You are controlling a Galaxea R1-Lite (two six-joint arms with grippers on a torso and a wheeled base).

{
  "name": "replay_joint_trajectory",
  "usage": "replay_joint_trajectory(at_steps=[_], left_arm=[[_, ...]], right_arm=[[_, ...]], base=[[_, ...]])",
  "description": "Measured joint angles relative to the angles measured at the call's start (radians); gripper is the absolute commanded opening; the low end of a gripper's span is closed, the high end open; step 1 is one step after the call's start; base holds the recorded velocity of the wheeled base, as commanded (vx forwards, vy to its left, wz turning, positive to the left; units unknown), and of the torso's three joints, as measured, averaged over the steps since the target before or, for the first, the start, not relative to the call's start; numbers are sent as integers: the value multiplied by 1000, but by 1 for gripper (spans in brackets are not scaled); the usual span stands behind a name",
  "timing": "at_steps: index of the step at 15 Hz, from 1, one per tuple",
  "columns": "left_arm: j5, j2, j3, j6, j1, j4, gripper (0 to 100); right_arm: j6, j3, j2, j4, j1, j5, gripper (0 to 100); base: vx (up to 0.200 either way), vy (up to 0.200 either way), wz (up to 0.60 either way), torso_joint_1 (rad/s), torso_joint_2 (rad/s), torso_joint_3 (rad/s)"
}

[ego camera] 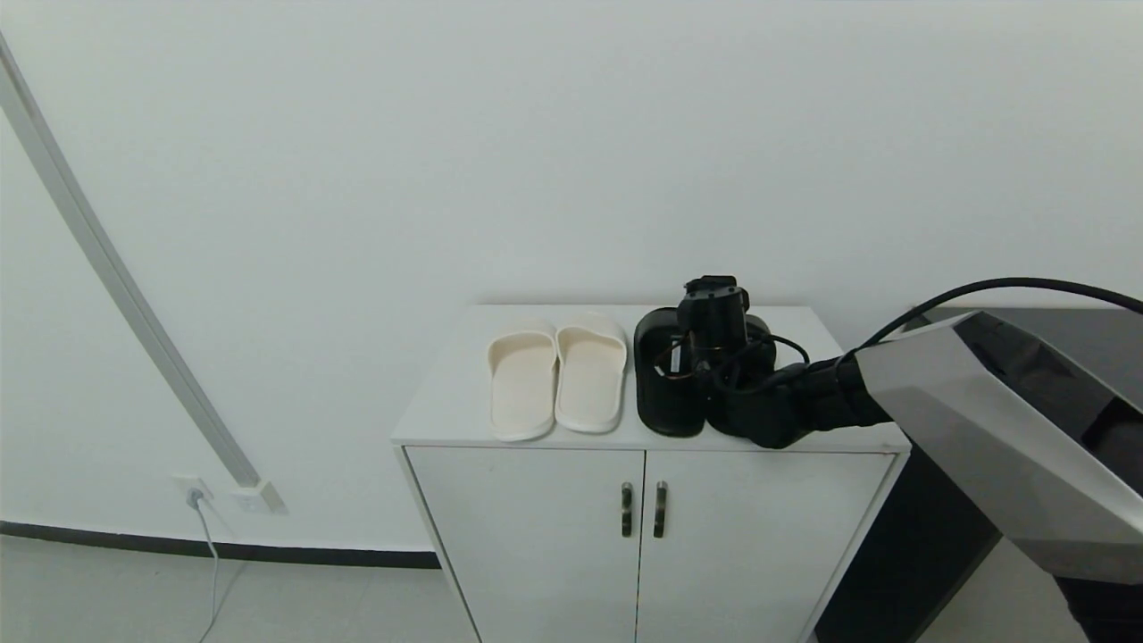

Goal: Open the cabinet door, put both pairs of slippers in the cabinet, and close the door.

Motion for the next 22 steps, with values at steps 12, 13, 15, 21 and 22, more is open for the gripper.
replay_joint_trajectory(at_steps=[12,13,15,21,22], left_arm=[[1,0,0,1,0,0,0],[1,0,0,1,0,0,0],[1,0,0,1,0,0,0],[2,0,0,0,0,0,0],[2,0,0,0,0,0,0]], right_arm=[[-11,636,-465,-132,108,186,0],[-11,701,-523,-153,121,249,0],[-12,803,-637,-169,139,377,0],[-57,941,-819,-145,207,486,0],[-66,953,-828,-144,214,487,0]], base=[[0,0,0,0,0,0],[0,0,0,0,0,0],[0,0,0,0,0,0],[0,0,0,0,0,0],[0,0,0,0,0,0]])
